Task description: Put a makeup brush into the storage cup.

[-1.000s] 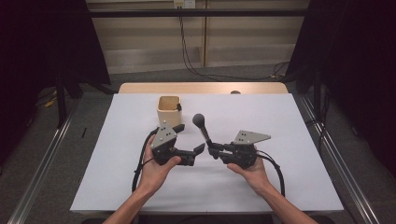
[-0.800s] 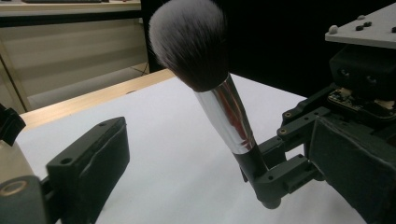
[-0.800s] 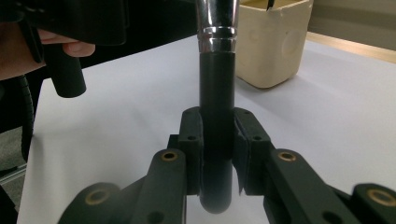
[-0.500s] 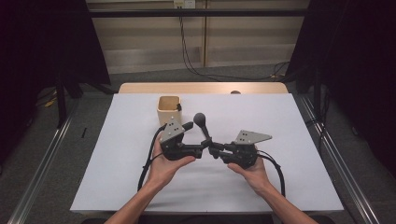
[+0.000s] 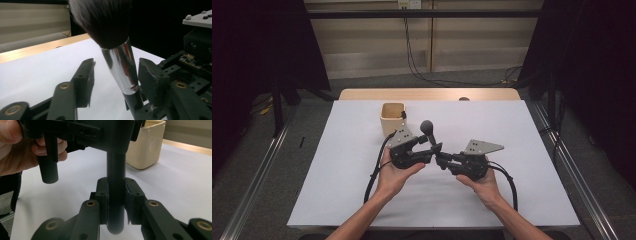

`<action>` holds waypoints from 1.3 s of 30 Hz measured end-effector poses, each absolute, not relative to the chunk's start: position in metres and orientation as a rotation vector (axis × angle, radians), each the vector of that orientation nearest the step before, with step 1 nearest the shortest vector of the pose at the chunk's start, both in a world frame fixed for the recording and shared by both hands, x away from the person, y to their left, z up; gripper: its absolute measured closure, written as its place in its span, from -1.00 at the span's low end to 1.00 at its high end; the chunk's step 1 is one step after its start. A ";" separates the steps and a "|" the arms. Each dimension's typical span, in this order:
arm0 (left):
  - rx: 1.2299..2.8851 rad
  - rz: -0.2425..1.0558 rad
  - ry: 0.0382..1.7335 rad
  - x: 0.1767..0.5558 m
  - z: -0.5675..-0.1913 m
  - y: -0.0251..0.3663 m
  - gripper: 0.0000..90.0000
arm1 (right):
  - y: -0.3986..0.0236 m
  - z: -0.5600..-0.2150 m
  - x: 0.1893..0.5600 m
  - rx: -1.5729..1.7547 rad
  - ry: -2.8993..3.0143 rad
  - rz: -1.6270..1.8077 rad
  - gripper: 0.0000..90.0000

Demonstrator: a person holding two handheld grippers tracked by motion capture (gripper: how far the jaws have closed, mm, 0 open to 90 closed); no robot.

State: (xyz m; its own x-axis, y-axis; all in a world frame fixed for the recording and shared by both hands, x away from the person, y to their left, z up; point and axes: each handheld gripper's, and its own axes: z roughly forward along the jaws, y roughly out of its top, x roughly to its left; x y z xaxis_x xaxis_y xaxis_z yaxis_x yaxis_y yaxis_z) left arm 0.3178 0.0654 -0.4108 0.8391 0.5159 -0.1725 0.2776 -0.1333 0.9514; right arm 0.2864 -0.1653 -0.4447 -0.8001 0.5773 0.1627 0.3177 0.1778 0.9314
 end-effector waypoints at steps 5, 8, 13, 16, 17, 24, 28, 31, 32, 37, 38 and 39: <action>1.725 0.211 0.606 0.317 -0.412 0.065 0.42 | -0.166 -0.446 0.288 0.882 2.222 1.673 0.68; 1.722 0.200 0.607 0.317 -0.412 0.065 0.45 | -0.166 -0.447 0.287 0.887 2.221 1.675 0.68; 1.712 0.164 0.619 0.318 -0.413 0.065 0.48 | -0.165 -0.448 0.287 0.896 2.224 1.675 0.68; 1.717 0.168 0.615 0.318 -0.413 0.066 0.49 | -0.165 -0.448 0.288 0.897 2.223 1.676 0.68; 1.718 0.178 0.613 0.317 -0.412 0.066 0.49 | -0.165 -0.448 0.288 0.894 2.224 1.677 0.67; 1.721 0.172 0.598 0.314 -0.410 0.063 0.54 | -0.164 -0.448 0.288 0.885 2.230 1.682 0.67; 1.728 0.165 0.589 0.313 -0.409 0.062 0.57 | -0.163 -0.448 0.287 0.886 2.228 1.692 0.67; 1.731 0.167 0.585 0.313 -0.408 0.062 0.58 | -0.164 -0.447 0.287 0.888 2.229 1.694 0.66; 1.733 0.166 0.584 0.313 -0.408 0.062 0.58 | -0.164 -0.447 0.287 0.888 2.231 1.694 0.66; 1.744 0.165 0.578 0.312 -0.409 0.060 0.58 | -0.164 -0.447 0.287 0.887 2.233 1.699 0.61; 1.747 0.166 0.576 0.312 -0.409 0.059 0.58 | -0.164 -0.447 0.287 0.885 2.231 1.700 0.60; 1.749 0.165 0.575 0.312 -0.409 0.059 0.58 | -0.164 -0.447 0.287 0.884 2.229 1.700 0.59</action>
State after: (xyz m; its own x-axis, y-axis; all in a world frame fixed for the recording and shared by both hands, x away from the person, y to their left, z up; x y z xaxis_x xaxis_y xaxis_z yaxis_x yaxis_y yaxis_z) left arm 0.3116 0.0591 -0.4089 0.8665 0.4610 -0.1915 0.2890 -0.1505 0.9454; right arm 0.2874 -0.1644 -0.4467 -0.8007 0.5675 0.1920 0.3353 0.1589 0.9286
